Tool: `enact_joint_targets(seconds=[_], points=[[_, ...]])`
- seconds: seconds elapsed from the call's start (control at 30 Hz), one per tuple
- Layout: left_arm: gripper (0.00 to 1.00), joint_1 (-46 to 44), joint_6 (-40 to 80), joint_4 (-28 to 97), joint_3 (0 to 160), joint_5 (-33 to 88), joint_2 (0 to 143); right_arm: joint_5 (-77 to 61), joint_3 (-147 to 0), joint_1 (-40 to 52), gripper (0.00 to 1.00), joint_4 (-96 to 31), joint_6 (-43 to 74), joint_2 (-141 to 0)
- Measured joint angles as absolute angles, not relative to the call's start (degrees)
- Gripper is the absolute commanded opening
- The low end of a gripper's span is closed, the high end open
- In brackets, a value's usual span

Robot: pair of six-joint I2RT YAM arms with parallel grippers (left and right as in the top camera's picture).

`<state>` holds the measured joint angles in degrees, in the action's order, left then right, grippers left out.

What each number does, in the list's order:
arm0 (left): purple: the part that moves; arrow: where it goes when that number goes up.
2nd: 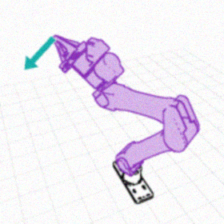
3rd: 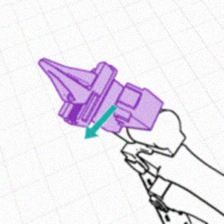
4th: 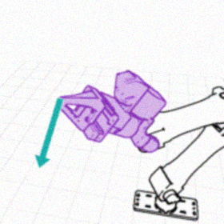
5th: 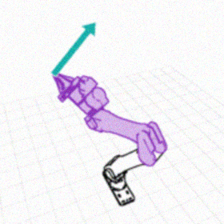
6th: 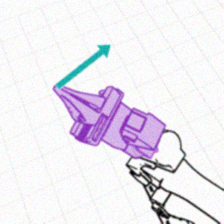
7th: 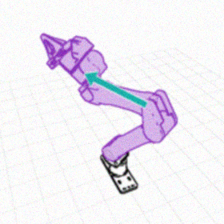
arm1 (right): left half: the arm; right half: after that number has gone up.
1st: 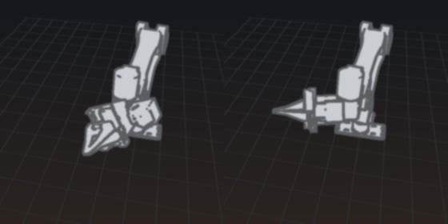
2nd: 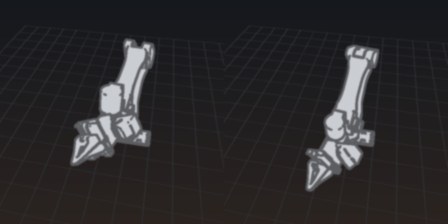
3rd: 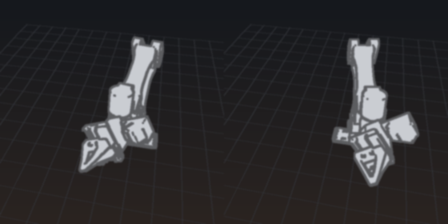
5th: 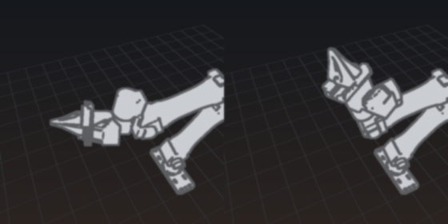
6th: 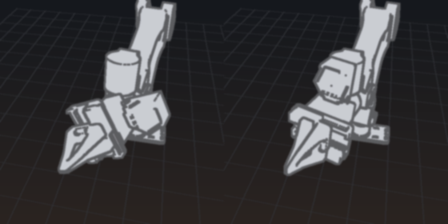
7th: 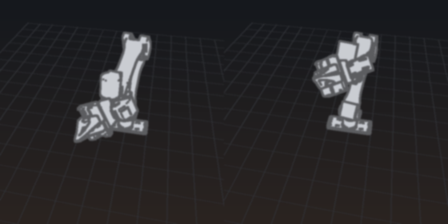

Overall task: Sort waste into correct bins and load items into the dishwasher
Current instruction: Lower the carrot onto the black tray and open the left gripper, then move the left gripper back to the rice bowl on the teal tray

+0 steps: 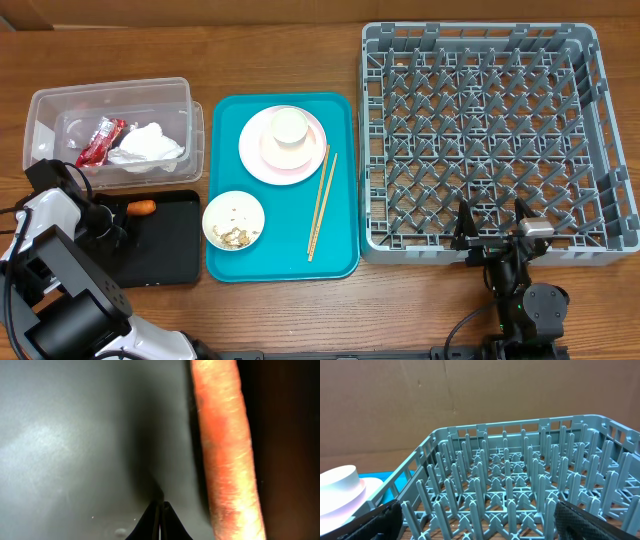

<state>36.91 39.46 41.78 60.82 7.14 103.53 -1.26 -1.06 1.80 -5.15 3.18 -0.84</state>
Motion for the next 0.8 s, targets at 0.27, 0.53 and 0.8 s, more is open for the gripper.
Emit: enact_joint_targets(seconds=[0.27,0.53,0.8], points=[[0.04,36.91,36.32,49.47,61.65,7.81,103.53,-1.23,-1.06,1.8,1.0,-5.17,3.18,-0.84],[0.04,36.82,33.91,60.84,67.81,8.62,102.96,-1.26,-1.06,1.8,1.0,-5.17,3.18,-0.84],[0.04,30.76,30.59,66.74,72.31,9.26,92.49,-1.26,-1.06,1.8,1.0,-5.15,3.18,-0.84]])
